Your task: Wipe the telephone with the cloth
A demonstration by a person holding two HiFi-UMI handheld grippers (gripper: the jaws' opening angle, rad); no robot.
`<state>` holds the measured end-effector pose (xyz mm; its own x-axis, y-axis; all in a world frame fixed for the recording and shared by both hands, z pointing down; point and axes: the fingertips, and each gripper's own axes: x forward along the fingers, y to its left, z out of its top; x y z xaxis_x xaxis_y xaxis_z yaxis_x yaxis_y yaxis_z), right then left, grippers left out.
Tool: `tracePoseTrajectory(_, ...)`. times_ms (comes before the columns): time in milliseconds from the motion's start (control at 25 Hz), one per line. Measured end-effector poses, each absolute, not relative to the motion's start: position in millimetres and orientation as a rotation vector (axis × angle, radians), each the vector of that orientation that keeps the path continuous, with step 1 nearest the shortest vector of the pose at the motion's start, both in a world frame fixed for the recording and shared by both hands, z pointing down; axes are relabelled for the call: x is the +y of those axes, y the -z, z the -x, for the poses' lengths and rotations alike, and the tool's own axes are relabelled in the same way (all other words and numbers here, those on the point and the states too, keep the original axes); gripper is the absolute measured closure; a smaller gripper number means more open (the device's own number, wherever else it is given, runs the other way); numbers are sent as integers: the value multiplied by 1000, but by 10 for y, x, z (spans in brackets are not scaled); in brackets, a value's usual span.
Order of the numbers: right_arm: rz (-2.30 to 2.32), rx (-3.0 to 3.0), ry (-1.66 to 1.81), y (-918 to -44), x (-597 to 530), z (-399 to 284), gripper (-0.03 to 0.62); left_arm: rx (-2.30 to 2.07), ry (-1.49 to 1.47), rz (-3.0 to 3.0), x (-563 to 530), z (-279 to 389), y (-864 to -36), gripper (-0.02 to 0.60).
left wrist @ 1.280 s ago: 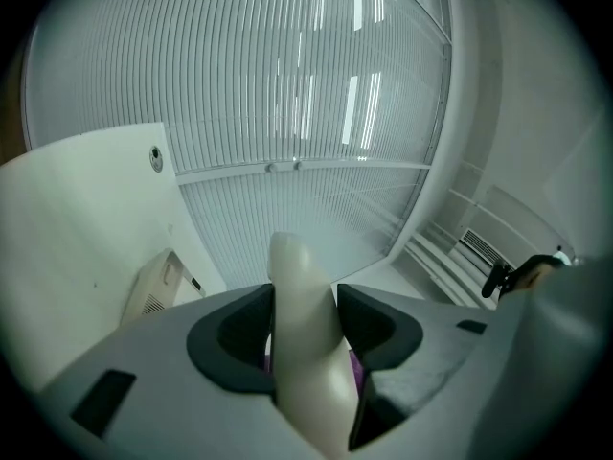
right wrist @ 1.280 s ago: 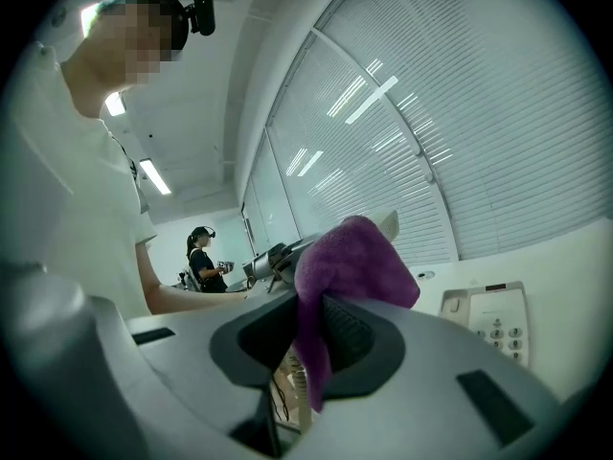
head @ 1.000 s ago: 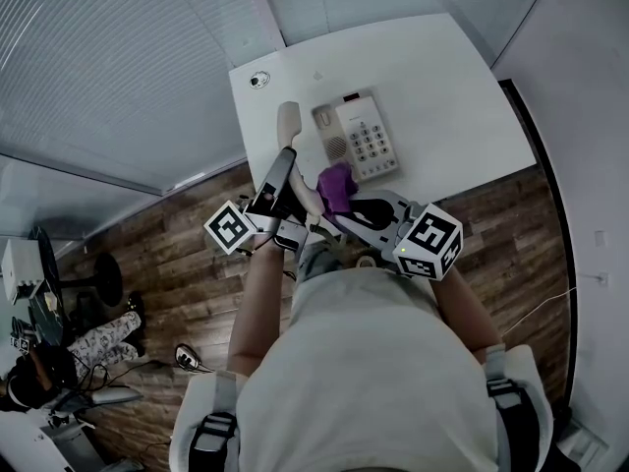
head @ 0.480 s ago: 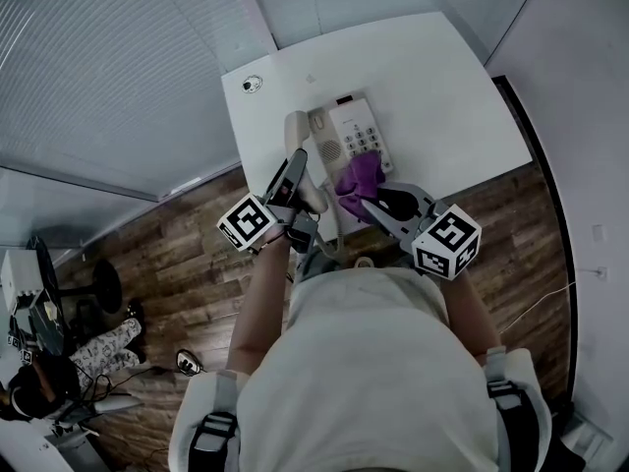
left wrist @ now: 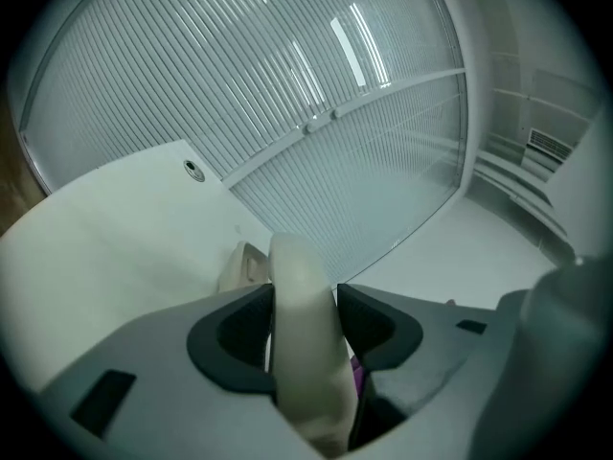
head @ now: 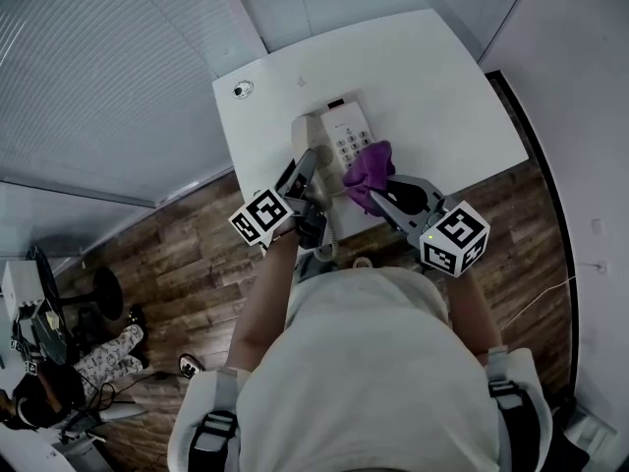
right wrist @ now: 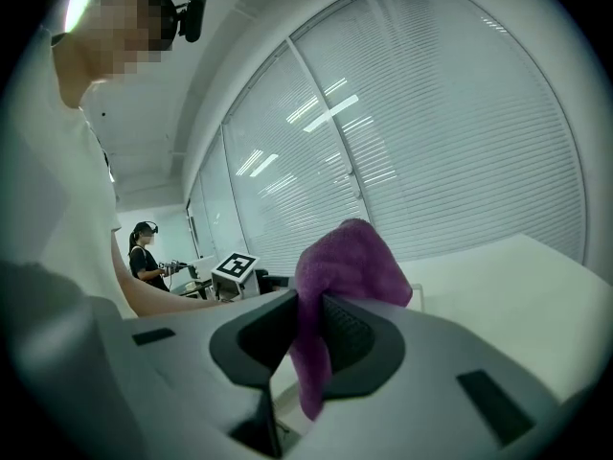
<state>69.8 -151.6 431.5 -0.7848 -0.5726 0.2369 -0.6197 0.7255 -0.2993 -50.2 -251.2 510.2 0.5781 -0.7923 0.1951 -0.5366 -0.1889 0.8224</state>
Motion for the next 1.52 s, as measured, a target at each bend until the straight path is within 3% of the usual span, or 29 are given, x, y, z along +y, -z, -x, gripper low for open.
tracePoseTrajectory(1520,-936,-2816,-608,-4375,-1645,-904,516,-1366,66,-1853,-2865,296,-5553,362)
